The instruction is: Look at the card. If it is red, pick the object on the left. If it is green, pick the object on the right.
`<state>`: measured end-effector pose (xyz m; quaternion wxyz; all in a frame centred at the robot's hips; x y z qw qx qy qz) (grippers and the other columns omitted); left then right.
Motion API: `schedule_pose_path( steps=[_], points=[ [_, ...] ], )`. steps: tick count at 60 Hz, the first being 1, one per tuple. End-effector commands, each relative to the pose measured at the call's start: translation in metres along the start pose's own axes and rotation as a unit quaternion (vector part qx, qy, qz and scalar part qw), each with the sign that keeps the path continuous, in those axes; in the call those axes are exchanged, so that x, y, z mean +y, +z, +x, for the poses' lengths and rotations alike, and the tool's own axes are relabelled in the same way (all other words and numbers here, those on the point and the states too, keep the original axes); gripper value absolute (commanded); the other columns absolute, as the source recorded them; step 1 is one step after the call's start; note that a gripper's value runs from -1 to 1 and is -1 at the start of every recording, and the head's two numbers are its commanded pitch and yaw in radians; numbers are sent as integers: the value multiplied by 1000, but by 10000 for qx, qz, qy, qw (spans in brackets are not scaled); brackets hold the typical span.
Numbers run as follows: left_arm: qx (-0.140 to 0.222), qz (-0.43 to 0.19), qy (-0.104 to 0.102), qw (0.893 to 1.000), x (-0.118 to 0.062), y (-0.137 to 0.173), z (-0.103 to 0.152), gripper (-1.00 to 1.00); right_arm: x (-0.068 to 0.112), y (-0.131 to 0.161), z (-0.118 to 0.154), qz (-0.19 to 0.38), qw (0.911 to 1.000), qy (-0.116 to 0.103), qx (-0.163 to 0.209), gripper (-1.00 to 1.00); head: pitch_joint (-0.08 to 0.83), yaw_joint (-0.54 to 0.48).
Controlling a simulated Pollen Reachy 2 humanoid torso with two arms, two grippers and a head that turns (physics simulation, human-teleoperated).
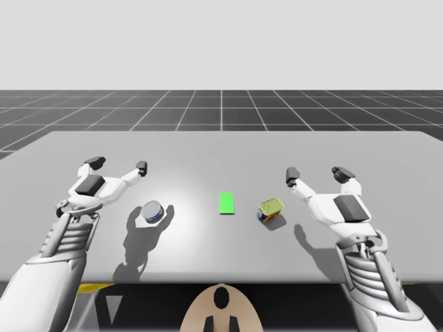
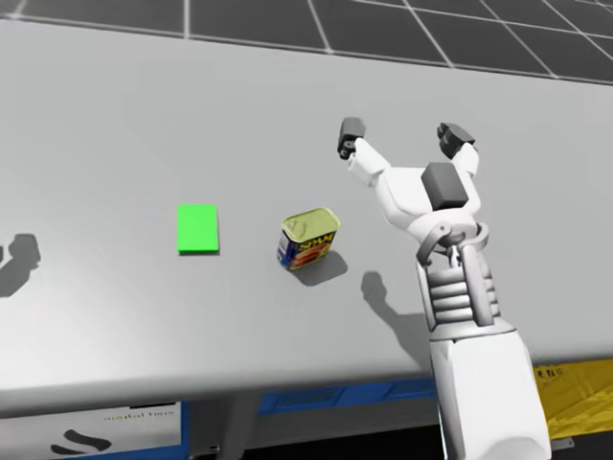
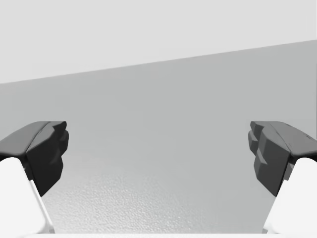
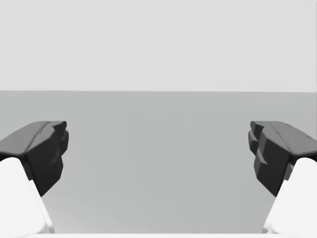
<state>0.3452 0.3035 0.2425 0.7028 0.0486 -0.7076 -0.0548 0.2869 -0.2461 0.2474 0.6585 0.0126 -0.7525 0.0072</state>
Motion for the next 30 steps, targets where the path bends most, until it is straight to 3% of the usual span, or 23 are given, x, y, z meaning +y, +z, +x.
schedule_pose_path(
  steps=[1, 9, 11, 13, 14, 18, 30],
  points=[
    [7, 0, 26, 10000, -2, 2, -1, -1000, 6, 7, 5, 9, 10000, -61, -35, -1000, 685, -254],
    [28, -20, 19, 10000, -7, 3, -2, -1000, 17, 28, 8, 72, 10000, 32, 35, -1000, 677, -245],
    [26, -14, 21, 10000, -6, 3, -2, -1000, 25, 38, 5, 33, 9991, 428, 42, -1000, 678, -247],
    [23, -5, 29, 10000, -6, 3, -2, -1000, 27, 43, 4, 176, 9984, 529, 138, -1000, 678, -248],
    [22, 9, 46, 10000, -5, 3, -1, -1000, 30, 51, 2, 424, 9980, 380, 272, -1000, 678, -249],
    [26, 31, 69, 10000, -5, 3, -1, -1000, 41, 67, -3, 468, 9976, 198, 464, -1000, 680, -249],
    [54, 63, 68, 9999, -6, 5, -1, -1000, 58, 98, -22, 1058, 9933, -63, 452, -1000, 683, -245]
  ],
)
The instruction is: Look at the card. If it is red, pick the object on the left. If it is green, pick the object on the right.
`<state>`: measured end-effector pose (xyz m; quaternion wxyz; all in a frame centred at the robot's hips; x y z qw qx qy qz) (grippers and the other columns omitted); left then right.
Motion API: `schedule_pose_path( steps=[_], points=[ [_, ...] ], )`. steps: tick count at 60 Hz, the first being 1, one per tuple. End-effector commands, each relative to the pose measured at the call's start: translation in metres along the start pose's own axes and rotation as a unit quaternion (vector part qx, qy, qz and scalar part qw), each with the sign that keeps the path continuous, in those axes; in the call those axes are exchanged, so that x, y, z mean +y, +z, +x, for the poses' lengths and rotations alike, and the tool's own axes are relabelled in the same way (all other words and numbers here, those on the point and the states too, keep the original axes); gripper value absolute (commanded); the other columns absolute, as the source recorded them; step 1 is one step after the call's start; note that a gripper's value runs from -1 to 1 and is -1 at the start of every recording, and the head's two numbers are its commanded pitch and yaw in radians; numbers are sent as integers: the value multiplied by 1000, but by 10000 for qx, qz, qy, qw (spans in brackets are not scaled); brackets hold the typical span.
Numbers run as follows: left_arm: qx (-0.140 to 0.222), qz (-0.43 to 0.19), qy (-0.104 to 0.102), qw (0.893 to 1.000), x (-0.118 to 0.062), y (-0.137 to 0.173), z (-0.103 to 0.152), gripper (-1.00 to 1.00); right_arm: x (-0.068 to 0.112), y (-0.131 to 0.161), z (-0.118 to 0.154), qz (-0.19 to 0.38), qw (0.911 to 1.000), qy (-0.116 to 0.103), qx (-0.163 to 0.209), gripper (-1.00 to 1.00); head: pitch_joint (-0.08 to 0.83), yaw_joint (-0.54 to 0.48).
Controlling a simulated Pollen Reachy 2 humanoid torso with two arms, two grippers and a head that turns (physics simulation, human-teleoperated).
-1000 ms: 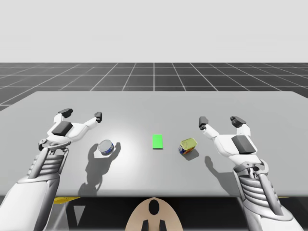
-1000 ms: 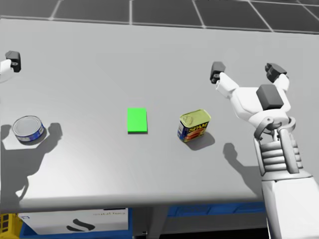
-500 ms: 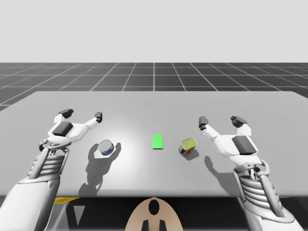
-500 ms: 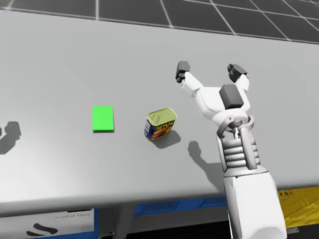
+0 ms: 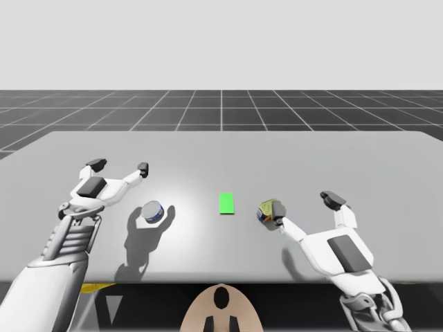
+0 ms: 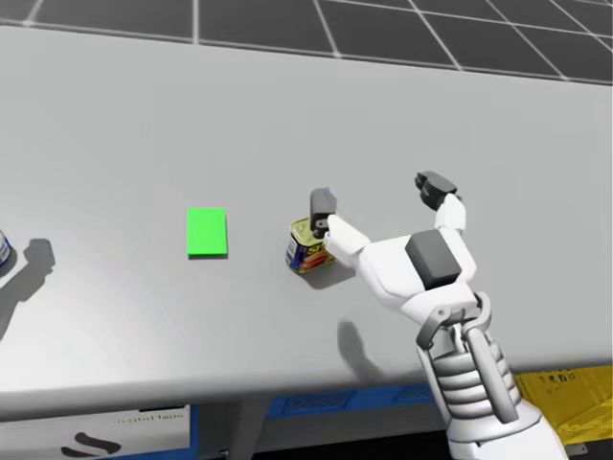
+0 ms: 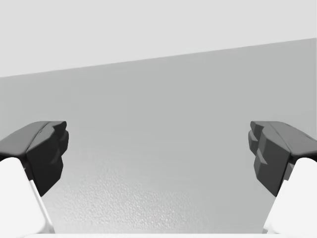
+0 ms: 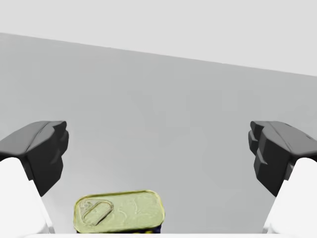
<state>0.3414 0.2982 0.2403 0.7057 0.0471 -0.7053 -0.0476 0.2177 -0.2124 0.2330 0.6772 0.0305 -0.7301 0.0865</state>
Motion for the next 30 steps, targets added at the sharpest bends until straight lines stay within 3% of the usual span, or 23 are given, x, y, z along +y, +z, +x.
schedule_pose_path(
  steps=[1, 9, 19, 30],
  points=[
    [13, 27, 2, 10000, 0, 1, 0, -1000, 29, 25, -18, 391, 9981, -471, 122, -1000, 683, -245],
    [8, 40, -14, 10000, 1, 0, 0, -1000, 35, 32, -36, 601, 9967, -520, 172, -1000, 684, -241],
    [13, 48, -10, 10000, 1, 0, 0, -1000, 42, 24, -63, 668, 9946, -612, 505, -1000, 683, -243],
    [1, 58, 1, 10000, 3, 0, 0, -1000, 34, 2, -84, 383, 9935, -618, 872, -1000, 681, -240]
  ],
)
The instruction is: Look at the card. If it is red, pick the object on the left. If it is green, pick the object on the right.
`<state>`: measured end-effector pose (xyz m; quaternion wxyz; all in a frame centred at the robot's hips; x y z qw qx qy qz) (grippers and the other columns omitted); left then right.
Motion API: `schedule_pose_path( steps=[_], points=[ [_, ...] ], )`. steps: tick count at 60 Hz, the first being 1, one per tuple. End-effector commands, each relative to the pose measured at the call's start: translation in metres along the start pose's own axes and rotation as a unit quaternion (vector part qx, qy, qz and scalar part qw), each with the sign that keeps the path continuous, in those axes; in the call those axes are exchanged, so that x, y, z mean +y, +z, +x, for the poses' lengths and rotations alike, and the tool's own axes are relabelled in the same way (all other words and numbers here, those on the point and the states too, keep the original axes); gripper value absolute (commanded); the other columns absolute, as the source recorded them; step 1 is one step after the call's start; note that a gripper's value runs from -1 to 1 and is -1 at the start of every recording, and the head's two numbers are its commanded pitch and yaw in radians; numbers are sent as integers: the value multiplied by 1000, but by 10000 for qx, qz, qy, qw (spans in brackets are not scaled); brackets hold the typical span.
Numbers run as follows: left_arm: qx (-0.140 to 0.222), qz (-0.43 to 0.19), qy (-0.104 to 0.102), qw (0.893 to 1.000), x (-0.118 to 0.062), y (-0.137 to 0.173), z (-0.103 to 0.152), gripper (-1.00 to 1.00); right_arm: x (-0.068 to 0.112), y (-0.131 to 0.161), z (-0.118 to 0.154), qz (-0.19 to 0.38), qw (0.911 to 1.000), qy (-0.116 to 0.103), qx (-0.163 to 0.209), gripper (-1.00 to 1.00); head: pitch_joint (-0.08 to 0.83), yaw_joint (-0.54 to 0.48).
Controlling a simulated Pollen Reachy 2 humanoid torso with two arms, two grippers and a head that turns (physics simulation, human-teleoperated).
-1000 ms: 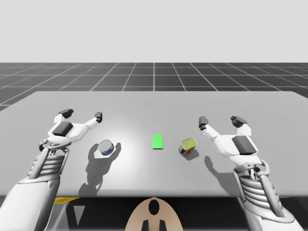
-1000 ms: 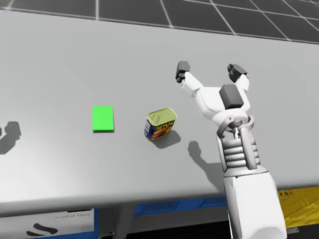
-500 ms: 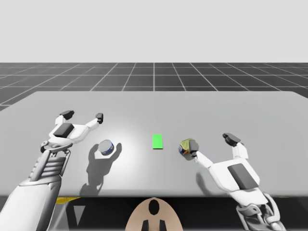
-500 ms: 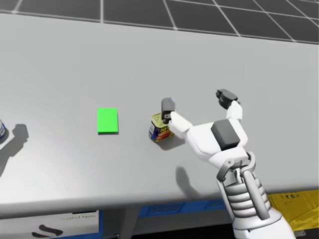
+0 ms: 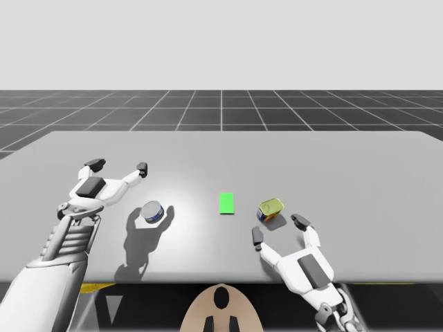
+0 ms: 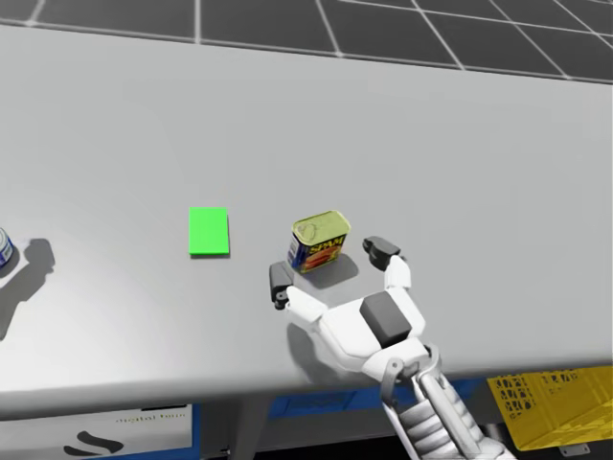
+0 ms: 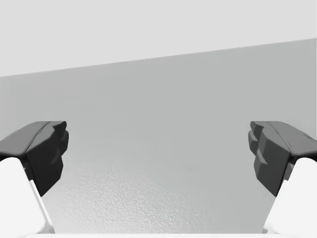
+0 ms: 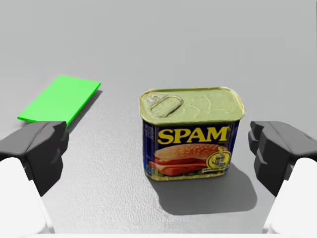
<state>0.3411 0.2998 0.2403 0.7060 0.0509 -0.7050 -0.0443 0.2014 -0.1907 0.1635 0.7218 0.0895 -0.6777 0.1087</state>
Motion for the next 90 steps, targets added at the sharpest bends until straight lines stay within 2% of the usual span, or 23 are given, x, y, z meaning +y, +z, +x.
schedule_pose_path(
  steps=[1, 8, 22, 36, 44, 51, 53, 54, 55, 56, 57, 58, 68, 83, 90],
  points=[
    [-7, 9, 4, 10000, 1, 0, 0, -1000, 0, -18, -16, -213, 9990, -317, 230, -1000, 681, -240],
    [-25, 9, 19, 10000, 2, -1, 1, -1000, -7, -32, -20, -340, 9977, -406, 422, -1000, 681, -237],
    [-38, 34, 37, 10000, 3, 0, 2, -1000, -13, -58, -23, -252, 9961, -427, 729, -1000, 682, -234],
    [-36, 33, 35, 10000, 3, -1, 2, -1000, -14, -81, -26, -229, 9964, -241, 782, -1000, 686, -231],
    [-33, 26, 32, 10000, 4, -1, 1, -1000, -13, -85, -28, -222, 9950, -261, 935, -1000, 688, -231],
    [-33, 14, 29, 10000, 3, -2, 1, -1000, -12, -84, -29, -132, 9954, -165, 937, -1000, 687, -233],
    [-34, 11, 29, 10000, 3, -2, 1, -1000, -13, -84, -29, -162, 9958, -79, 902, -835, 686, -233],
    [-35, 11, 29, 10000, 3, -2, 1, -1000, -12, -83, -29, -253, 9960, -28, 859, -175, 685, -234],
    [-35, 11, 28, 10000, 4, -3, 1, -1000, -12, -83, -29, -309, 9961, 10, 826, 110, 685, -234],
    [-36, 10, 29, 10000, 4, -3, 1, -1000, -12, -83, -29, -243, 9961, -7, 851, 825, 683, -234],
    [-36, 10, 30, 10000, 4, -3, 1, -1000, -12, -82, -29, -219, 9961, -19, 858, 944, 682, -234],
    [-36, 11, 31, 10000, 4, -3, 1, -1000, -13, -82, -29, -190, 9961, -22, 860, 995, 680, -234],
    [-23, 3, 15, 10000, 3, -4, 0, -1000, -13, -81, -30, -167, 9957, -7, 910, 1000, 633, -236],
    [-19, -25, -17, 10000, 2, -6, -1, -1000, -14, -80, -30, -118, 9957, -81, 916, 1000, 383, -258],
    [-24, -31, -12, 10000, 2, -6, -1, -1000, -14, -80, -31, -114, 9957, -96, 917, 1000, 316, -273]
  ],
)
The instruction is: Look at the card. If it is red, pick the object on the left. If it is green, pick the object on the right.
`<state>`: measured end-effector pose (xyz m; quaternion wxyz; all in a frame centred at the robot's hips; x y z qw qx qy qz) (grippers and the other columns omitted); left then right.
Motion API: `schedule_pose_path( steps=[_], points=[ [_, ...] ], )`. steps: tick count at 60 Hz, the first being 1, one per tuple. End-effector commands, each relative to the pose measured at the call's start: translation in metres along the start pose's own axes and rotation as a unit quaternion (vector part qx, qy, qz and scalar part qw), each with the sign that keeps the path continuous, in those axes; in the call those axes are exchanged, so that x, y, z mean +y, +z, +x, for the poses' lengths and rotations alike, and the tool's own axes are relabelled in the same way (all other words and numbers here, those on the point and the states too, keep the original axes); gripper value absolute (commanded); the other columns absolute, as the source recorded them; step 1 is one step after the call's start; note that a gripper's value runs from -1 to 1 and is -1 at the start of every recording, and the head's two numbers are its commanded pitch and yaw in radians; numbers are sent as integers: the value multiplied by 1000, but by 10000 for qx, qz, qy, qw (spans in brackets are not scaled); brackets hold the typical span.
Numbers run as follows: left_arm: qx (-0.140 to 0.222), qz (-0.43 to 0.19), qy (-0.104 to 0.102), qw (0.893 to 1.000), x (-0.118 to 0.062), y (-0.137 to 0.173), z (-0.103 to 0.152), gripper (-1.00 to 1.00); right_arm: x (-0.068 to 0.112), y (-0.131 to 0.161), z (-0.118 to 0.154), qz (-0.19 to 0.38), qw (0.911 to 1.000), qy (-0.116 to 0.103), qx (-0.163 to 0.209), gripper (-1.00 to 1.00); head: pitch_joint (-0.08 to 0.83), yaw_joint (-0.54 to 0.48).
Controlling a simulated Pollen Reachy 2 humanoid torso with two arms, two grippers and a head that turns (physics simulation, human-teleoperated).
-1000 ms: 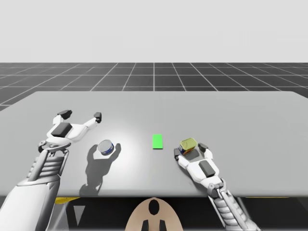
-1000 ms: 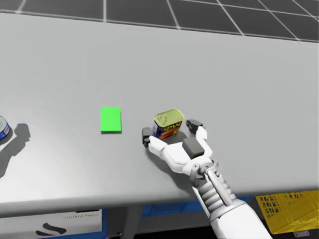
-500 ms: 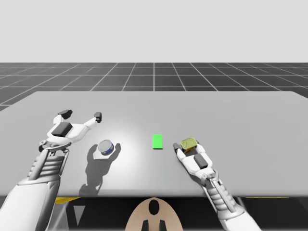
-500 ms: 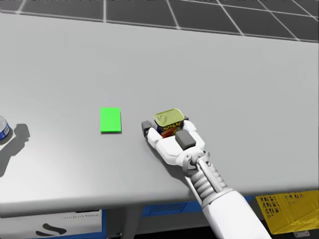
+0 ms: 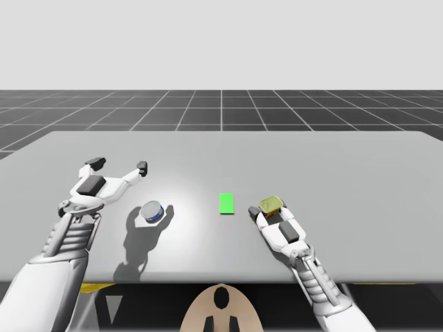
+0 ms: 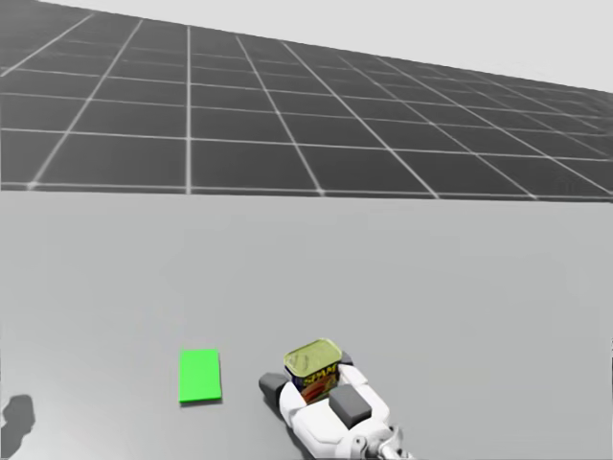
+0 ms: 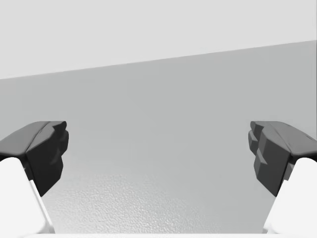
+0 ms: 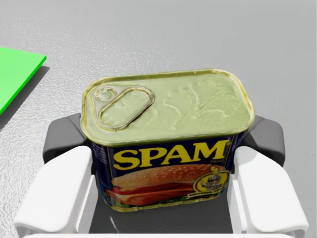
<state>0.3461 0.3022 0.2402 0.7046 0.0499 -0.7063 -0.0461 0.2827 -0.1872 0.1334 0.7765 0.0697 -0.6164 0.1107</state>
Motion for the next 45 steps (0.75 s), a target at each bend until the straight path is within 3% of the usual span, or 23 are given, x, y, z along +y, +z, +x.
schedule_pose_path(
  steps=[1, 14, 32, 45],
  points=[
    [-3, -13, -7, 10000, 0, -1, 0, -1000, 4, 0, -5, 7, 9999, -132, 79, 1000, 313, -273],
    [-15, -21, -2, 10000, -1, -1, 0, -1000, 3, 8, 12, -20, 9998, -155, -156, 1000, 283, -277],
    [-17, -5, 37, 10000, 0, 0, 1, -1000, -5, 44, 114, -147, 9898, -119, -1409, 1000, 276, -279],
    [-16, -13, 18, 10000, -1, -1, 0, -1000, -12, 69, 190, -259, 9696, 83, -2432, 1000, 276, -282]
  ],
)
